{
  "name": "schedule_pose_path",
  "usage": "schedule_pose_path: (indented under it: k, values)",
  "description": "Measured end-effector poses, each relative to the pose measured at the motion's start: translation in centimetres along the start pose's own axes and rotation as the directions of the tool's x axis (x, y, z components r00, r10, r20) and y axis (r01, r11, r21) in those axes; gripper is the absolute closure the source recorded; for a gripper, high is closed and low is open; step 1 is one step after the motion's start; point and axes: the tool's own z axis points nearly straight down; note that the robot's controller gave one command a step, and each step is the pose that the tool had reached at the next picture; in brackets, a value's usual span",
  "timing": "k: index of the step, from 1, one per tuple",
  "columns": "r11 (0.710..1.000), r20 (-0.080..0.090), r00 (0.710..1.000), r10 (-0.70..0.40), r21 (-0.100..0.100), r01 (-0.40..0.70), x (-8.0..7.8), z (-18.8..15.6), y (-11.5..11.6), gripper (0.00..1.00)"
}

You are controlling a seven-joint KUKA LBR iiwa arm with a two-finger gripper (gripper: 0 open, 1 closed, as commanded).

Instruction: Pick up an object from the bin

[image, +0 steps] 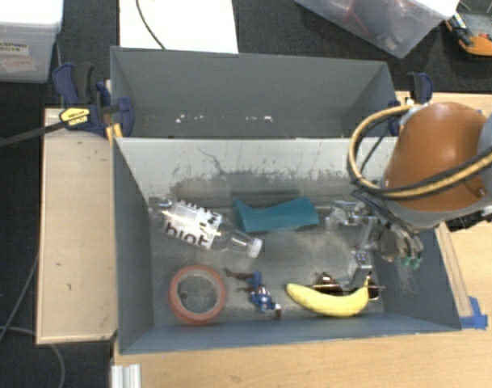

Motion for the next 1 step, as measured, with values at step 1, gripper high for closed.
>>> schedule_pose_path:
  k: [1]
  values:
    - [1.000,0.000,1.000,0.000,0.000,0.000,0.00,0.03,-0.03,0.00]
